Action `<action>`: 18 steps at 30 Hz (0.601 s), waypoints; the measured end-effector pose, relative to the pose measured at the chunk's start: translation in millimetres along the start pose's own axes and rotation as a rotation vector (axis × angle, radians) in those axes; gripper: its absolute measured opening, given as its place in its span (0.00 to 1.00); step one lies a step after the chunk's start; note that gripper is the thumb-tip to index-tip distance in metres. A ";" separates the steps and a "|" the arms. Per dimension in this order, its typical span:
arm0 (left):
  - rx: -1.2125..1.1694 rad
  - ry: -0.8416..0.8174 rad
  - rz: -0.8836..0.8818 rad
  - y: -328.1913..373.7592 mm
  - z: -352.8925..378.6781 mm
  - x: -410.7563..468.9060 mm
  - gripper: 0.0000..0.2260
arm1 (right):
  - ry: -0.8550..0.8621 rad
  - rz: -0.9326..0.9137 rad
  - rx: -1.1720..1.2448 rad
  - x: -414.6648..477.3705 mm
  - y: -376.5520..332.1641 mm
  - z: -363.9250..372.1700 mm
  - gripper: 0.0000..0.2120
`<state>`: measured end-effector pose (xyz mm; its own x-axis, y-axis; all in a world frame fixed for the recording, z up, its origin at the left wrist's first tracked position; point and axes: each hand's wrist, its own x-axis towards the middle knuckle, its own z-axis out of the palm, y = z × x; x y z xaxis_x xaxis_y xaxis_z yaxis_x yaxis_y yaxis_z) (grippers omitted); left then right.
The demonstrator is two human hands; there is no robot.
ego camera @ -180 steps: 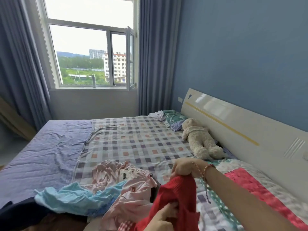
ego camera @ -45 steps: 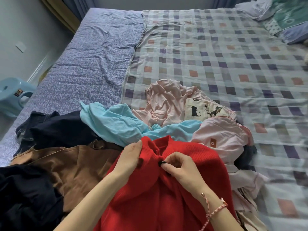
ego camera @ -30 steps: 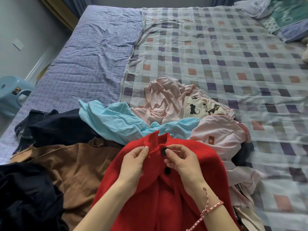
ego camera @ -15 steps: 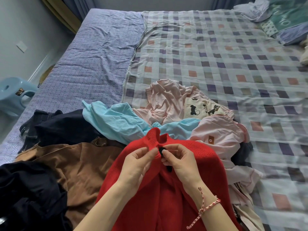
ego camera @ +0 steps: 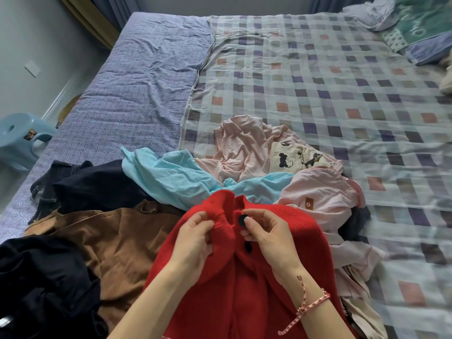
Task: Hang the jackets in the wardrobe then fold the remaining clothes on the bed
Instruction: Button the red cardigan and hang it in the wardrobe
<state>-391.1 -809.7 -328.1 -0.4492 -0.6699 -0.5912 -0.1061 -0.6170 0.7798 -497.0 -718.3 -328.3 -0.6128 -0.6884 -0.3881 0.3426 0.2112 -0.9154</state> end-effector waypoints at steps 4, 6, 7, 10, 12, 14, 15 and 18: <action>0.179 0.198 0.207 26.8 -31.0 15.3 0.09 | 0.075 0.005 -0.005 6.2 -6.0 -14.9 0.08; 0.302 0.252 0.271 40.6 -49.7 22.2 0.08 | 0.116 0.020 0.018 11.9 -10.6 -26.9 0.08; 0.345 0.278 0.288 47.1 -58.8 26.1 0.08 | 0.131 0.027 0.019 14.7 -12.9 -32.8 0.08; 0.593 0.400 0.358 64.5 -77.3 30.4 0.08 | 0.145 0.024 -0.053 16.8 -18.3 -47.3 0.10; 0.778 0.505 0.403 68.4 -81.6 26.0 0.08 | 0.117 0.025 -0.124 12.9 -20.7 -53.7 0.10; 0.832 0.566 0.406 66.5 -82.7 14.8 0.10 | 0.068 0.047 -0.182 4.6 -21.4 -57.5 0.10; 0.828 0.570 0.383 62.2 -83.1 12.0 0.10 | 0.036 0.072 -0.202 0.7 -19.8 -59.0 0.10; 0.740 0.458 0.230 30.8 -83.5 -9.5 0.08 | -0.081 0.173 -0.240 -17.4 -14.2 -55.7 0.07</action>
<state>-316.0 -856.8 -315.7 -0.1491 -0.9405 -0.3053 -0.6724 -0.1300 0.7287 -530.9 -670.7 -314.5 -0.4975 -0.6789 -0.5399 0.2531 0.4818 -0.8390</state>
